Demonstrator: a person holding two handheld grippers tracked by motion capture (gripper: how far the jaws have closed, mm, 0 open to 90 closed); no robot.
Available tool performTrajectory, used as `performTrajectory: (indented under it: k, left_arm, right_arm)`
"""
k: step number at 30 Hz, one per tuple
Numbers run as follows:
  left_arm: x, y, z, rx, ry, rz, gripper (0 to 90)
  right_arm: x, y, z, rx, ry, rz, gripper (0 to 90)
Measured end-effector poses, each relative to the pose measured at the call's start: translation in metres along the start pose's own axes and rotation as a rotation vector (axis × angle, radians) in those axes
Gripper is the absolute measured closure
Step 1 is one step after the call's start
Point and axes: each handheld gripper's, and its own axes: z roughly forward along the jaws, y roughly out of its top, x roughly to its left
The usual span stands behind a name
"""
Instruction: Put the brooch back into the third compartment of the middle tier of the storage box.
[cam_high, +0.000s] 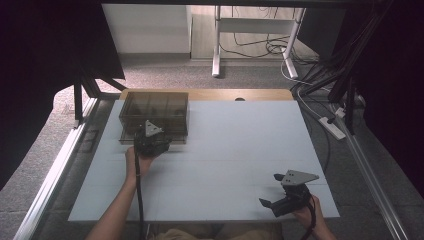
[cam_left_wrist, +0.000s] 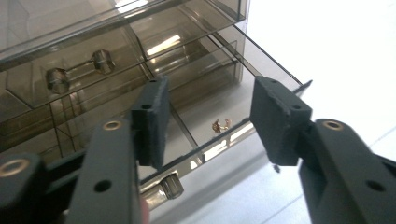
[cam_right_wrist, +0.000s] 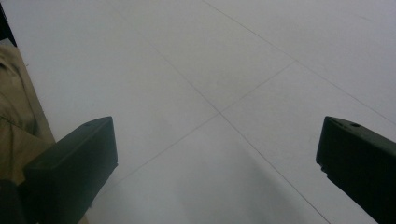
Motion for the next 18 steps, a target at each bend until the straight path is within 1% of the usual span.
performTrajectory:
  k: [1,3,5,6,8,11,13,18]
  left_arm:
    - [0.000,0.000,-0.001,0.006,0.003,-0.001,38.7]
    - [0.001,-0.001,-0.003,0.009,-0.004,-0.005,35.3]
    - [0.001,-0.001,-0.005,0.017,0.000,-0.007,26.2]
    - [0.001,-0.001,-0.007,0.019,-0.002,-0.007,25.4]
    - [0.001,-0.001,-0.010,0.026,-0.001,-0.003,18.8]
    - [0.002,-0.002,-0.014,0.023,-0.006,-0.006,14.6]
    - [0.001,-0.002,-0.017,0.026,-0.003,0.001,13.1]
    - [0.001,-0.003,-0.021,0.033,-0.014,0.004,8.2]
  right_arm:
    - [0.000,0.000,0.000,-0.001,0.000,0.000,0.0]
    - [0.000,0.000,-0.001,-0.003,-0.001,0.002,0.0]
    - [0.000,0.000,-0.001,0.000,0.000,0.001,0.0]
    - [0.000,0.000,0.000,-0.002,0.000,0.001,0.0]
    - [0.000,0.000,0.000,-0.002,0.000,0.000,0.0]
    - [0.000,0.000,0.000,-0.001,-0.001,0.002,0.0]
    - [0.000,0.000,0.000,-0.002,-0.001,0.001,0.0]
    - [0.000,0.000,-0.001,-0.001,0.000,0.000,0.0]
